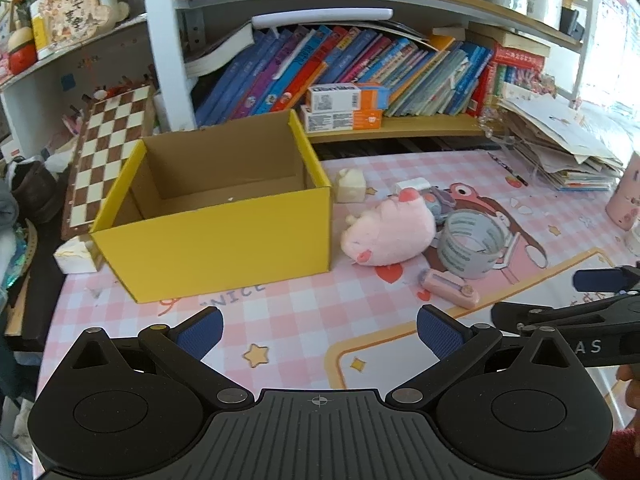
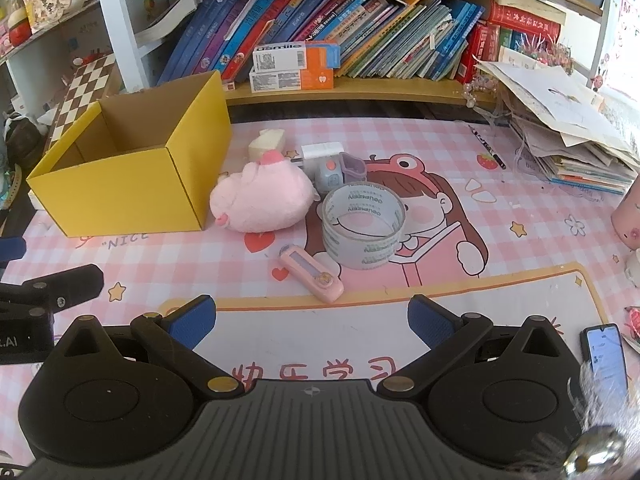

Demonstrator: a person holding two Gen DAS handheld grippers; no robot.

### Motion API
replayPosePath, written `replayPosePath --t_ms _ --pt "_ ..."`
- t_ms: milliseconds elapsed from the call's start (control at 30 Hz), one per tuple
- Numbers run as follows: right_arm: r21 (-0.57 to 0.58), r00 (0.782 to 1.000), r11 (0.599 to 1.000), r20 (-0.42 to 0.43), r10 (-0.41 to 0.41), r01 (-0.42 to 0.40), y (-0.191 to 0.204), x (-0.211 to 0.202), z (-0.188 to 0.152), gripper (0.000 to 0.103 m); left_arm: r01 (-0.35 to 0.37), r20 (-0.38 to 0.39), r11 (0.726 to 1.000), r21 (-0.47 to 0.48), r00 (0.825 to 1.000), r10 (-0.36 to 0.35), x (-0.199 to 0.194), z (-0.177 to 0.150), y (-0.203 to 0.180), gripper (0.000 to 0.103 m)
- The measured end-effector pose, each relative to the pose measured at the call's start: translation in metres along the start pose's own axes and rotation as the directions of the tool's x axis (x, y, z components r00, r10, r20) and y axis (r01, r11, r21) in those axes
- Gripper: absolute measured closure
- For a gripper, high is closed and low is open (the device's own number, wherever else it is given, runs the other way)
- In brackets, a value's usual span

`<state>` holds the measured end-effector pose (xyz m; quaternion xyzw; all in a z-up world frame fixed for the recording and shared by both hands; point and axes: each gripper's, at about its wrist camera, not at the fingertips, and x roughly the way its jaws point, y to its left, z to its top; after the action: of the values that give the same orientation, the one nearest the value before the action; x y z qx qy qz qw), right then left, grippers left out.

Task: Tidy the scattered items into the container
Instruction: 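Move left tool toward pink box cutter while right tool approaches clear tape roll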

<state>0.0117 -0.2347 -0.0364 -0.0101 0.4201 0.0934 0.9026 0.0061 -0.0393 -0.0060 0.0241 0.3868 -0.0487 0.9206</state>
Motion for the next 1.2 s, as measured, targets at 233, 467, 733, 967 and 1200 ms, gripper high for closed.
replayPosePath --t_ms 233,467,733,967,1200 --pt "0.022 0.999 1.0 0.028 0.017 -0.017 -0.013 -0.001 0.003 0.0 0.031 0.026 0.999 0.036 0.999 -0.032 0.002 0.004 -0.014 0.0" --pt "0.033 0.999 0.999 0.036 0.028 -0.029 -0.024 0.003 0.007 0.0 0.03 0.078 0.998 0.051 0.996 -0.034 0.007 0.01 -0.021 0.0" --pt "0.031 0.999 0.999 0.03 0.035 -0.036 -0.03 0.014 0.013 0.0 0.044 0.091 0.998 0.046 0.995 -0.048 0.017 0.016 -0.024 0.0" --pt "0.006 0.997 0.998 0.041 0.061 -0.061 -0.03 0.021 0.017 0.001 0.126 0.017 0.992 0.007 0.992 -0.126 0.031 0.018 -0.021 0.0" --pt "0.042 0.997 0.997 0.028 0.067 -0.068 -0.04 0.031 0.02 0.002 0.086 0.036 0.996 0.037 0.996 -0.087 0.035 0.024 -0.025 0.0"
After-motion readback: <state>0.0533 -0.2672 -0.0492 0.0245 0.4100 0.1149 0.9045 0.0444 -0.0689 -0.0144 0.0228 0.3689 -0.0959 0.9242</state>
